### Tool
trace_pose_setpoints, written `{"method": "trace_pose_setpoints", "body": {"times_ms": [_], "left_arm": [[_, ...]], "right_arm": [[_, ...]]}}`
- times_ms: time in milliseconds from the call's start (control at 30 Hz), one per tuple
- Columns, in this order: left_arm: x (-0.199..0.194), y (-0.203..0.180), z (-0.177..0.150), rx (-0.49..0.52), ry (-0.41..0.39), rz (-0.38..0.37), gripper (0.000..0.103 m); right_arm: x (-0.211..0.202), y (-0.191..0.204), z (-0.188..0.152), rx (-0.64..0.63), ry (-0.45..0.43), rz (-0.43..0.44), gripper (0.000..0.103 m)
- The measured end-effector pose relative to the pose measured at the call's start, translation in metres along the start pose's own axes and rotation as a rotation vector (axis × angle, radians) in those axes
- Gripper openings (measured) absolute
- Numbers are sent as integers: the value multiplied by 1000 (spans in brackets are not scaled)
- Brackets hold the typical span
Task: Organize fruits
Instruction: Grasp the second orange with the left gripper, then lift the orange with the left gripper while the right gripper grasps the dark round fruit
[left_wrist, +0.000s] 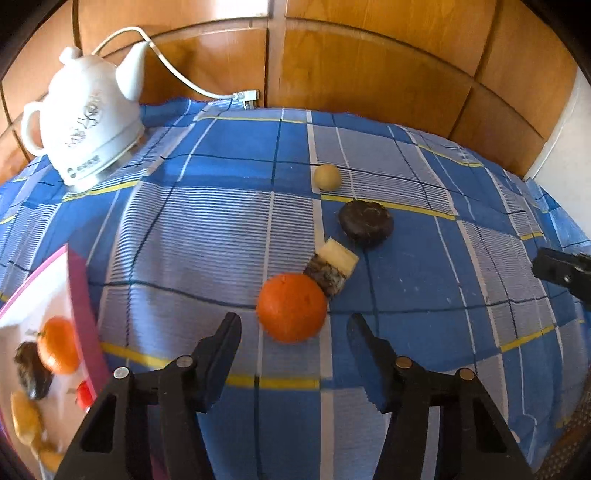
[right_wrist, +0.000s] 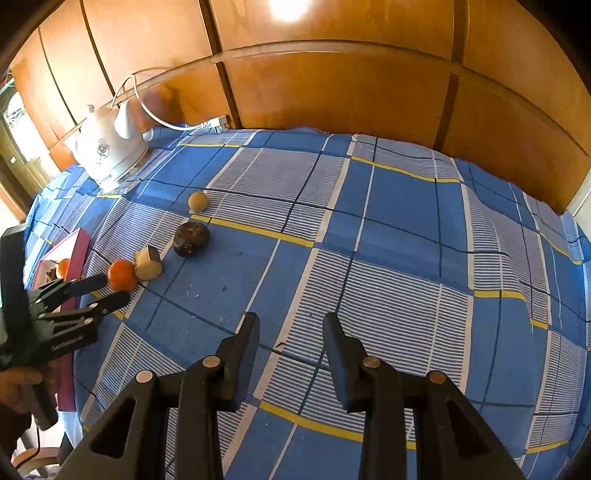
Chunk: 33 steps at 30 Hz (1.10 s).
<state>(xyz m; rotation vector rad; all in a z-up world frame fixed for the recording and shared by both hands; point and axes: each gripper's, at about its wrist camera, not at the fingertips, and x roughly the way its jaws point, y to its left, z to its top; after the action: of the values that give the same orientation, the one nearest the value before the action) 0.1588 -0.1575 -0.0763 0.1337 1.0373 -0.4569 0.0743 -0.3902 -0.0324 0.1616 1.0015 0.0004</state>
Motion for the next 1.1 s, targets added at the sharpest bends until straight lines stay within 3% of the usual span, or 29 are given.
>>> {"method": "trace_pose_setpoints", "body": {"times_ms": [33, 67, 100, 200, 400, 633, 1100], "left_arm": [[5, 2, 2, -16, 14, -17, 57], [9, 2, 4, -25, 21, -26, 45], [9, 2, 5, -28, 11, -11, 40], [3, 1, -1, -56, 6, -52, 40], [-25, -21, -36, -1, -19, -81, 40], [-41, -49, -90, 92, -61, -57, 40], [-34, -48, -98, 108, -111, -63, 40]], "right_arm": [[0, 0, 0, -1, 0, 0, 36], [1, 0, 0, -3, 3, -1, 36], [1, 0, 0, -7, 5, -2, 36], [2, 2, -1, -18, 5, -6, 36], [4, 9, -4, -56, 15, -11, 36], [6, 14, -8, -84, 23, -15, 36], [13, 23, -13, -68, 60, 72, 36]]}}
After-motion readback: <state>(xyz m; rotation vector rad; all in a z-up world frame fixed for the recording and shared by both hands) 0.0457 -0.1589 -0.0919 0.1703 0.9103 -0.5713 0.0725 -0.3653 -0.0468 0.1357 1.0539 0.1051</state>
